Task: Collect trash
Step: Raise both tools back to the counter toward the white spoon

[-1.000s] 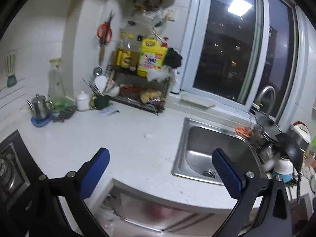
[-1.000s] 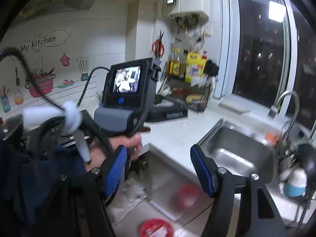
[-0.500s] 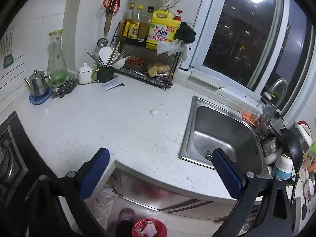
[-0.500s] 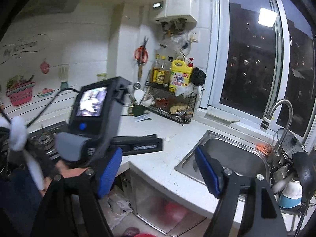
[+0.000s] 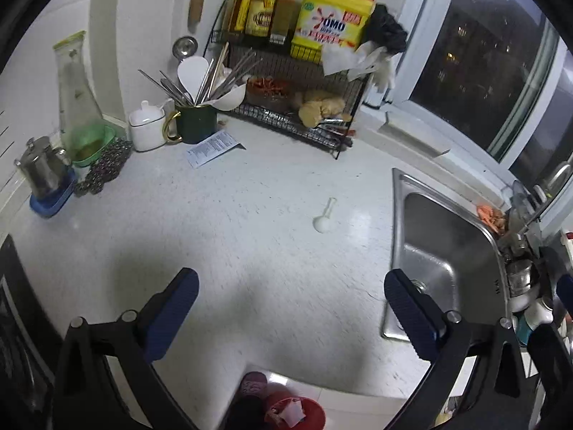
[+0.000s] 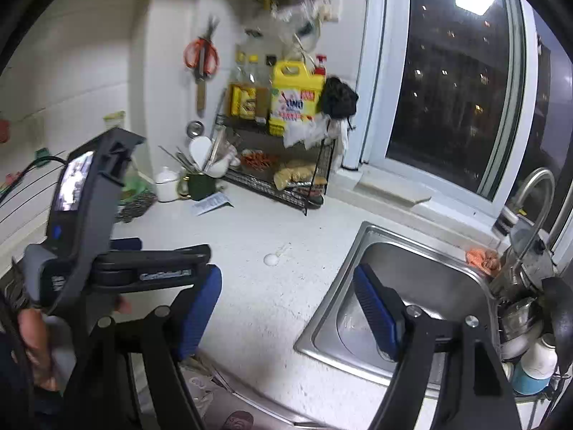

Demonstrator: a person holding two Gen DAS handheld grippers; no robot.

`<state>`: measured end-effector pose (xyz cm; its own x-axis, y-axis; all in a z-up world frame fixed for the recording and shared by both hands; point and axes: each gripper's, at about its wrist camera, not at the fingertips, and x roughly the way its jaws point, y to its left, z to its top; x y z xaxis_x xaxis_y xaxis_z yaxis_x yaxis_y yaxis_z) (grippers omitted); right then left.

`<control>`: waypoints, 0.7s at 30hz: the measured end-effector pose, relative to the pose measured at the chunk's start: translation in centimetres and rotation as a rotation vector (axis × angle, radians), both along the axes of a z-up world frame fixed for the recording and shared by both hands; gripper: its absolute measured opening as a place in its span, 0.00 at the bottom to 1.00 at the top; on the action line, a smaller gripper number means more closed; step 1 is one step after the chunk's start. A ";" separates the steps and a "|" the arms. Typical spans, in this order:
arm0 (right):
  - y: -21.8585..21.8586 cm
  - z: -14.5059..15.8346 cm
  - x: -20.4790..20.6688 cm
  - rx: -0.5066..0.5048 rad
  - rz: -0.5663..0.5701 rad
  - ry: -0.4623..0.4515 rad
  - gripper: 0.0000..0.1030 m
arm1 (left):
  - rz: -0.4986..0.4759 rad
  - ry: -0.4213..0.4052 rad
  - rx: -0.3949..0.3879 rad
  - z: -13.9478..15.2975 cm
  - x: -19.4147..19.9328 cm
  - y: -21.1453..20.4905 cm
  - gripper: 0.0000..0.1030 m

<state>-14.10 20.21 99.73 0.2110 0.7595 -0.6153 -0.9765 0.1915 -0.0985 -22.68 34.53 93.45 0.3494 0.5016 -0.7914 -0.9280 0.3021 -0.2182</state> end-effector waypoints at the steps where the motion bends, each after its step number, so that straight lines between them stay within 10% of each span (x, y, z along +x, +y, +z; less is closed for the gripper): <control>1: 0.7 -0.4 0.2 -0.008 -0.010 0.004 0.74 | -0.004 -0.006 -0.003 -0.3 0.0 0.8 1.00; 21: 12.8 -7.5 1.0 -0.198 -0.080 0.028 0.80 | -0.037 -0.057 -0.126 -5.5 -0.6 12.5 1.00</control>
